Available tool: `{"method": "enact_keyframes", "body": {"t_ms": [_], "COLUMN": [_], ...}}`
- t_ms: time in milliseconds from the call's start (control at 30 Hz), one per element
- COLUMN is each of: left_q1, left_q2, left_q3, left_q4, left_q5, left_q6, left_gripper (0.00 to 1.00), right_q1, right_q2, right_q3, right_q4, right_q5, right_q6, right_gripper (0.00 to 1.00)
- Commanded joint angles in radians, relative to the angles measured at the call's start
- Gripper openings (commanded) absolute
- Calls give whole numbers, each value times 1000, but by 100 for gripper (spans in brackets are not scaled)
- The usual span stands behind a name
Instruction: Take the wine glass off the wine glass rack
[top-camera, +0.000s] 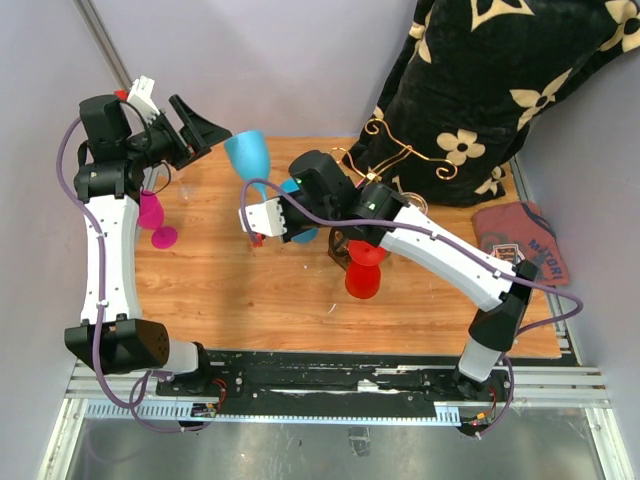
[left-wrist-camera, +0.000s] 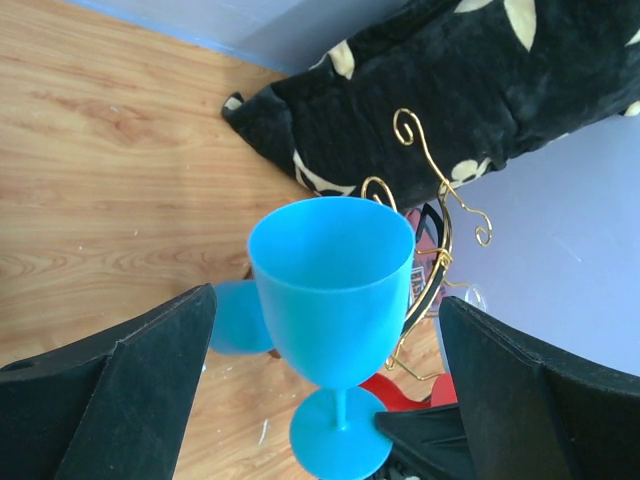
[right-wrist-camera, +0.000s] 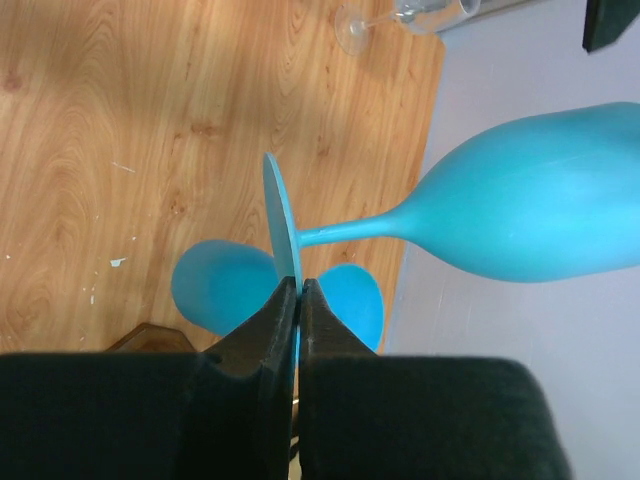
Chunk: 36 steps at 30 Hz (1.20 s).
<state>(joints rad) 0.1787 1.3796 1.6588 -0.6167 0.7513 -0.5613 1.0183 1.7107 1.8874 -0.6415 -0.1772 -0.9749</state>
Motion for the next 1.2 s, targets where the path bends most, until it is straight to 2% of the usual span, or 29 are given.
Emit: {"method": "enact_keyframes", "body": {"t_ms": [0, 300, 667, 900, 1167], "left_q1": [-9, -48, -53, -52, -54], "left_q2": [-7, 10, 10, 7, -8], "left_q3": [30, 35, 76, 69, 8], "left_q4": [-27, -92, -197, -216, -166], "left_q5": [36, 3, -184, -221, -194], "left_q6": [33, 95, 153, 167, 141], "left_gripper": [100, 100, 100, 100, 100], "right_q1": [37, 80, 102, 104, 122], "right_q2": [40, 79, 64, 50, 53], "right_q3": [70, 105, 61, 50, 38], "right_q4": [-45, -7, 61, 92, 134], "right_q5": [32, 75, 182, 193, 185], "right_q6": [-91, -126, -151, -152, -152], "right_gripper": [1, 1, 1, 1, 1]}}
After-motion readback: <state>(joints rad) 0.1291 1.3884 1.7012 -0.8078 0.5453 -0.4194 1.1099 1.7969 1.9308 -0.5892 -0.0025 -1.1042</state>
